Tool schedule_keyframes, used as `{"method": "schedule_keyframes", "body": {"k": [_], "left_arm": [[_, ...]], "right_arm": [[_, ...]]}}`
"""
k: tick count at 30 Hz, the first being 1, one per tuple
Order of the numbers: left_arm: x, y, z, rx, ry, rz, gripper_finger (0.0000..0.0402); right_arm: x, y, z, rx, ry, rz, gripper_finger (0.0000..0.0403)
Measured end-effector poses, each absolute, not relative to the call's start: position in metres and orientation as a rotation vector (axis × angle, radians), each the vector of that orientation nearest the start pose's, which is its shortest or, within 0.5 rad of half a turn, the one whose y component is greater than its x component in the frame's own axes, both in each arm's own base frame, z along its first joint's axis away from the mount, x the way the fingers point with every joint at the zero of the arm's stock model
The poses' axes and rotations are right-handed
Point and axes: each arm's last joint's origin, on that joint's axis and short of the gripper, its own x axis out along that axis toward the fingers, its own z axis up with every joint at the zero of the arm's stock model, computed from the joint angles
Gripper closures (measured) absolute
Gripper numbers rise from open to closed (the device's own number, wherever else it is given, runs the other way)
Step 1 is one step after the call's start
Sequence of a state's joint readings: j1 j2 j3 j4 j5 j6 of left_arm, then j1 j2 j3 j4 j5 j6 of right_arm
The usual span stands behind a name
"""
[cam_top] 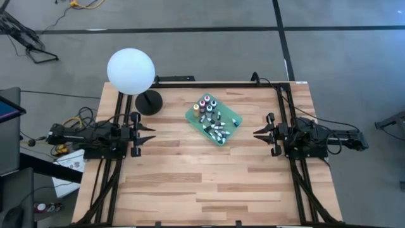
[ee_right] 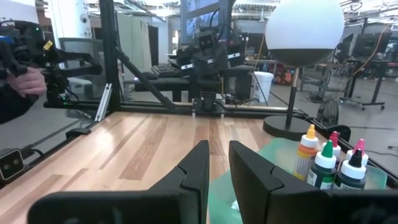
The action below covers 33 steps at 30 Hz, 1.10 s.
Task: Pick & Place food coloring
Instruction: Return to Home Position
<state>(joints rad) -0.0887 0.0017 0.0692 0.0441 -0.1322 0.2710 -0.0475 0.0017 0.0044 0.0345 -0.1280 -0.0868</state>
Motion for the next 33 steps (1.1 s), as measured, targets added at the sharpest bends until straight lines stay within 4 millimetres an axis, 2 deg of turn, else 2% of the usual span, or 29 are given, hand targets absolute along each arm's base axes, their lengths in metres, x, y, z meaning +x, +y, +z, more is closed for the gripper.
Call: {"method": "schedule_keyframes", "body": {"k": [6,18,22,33], "left_arm": [[0.095,-0.007,0.182,0.263,-0.17,-0.012,0.0294],[0.094,-0.01,0.187,0.315,-0.238,-0.109,0.0294],[0.095,-0.012,0.183,0.318,-0.203,-0.17,0.0294],[0.096,-0.011,0.171,0.258,-0.085,-0.18,0.0294]], "right_arm": [[0.097,-0.001,0.168,-0.084,-0.04,0.079,0.0349],[0.097,-0.001,0.168,-0.081,-0.04,0.078,0.0349],[0.097,-0.001,0.168,-0.052,-0.039,0.079,0.0349],[0.097,-0.001,0.168,-0.045,-0.039,0.079,0.0349]]}}
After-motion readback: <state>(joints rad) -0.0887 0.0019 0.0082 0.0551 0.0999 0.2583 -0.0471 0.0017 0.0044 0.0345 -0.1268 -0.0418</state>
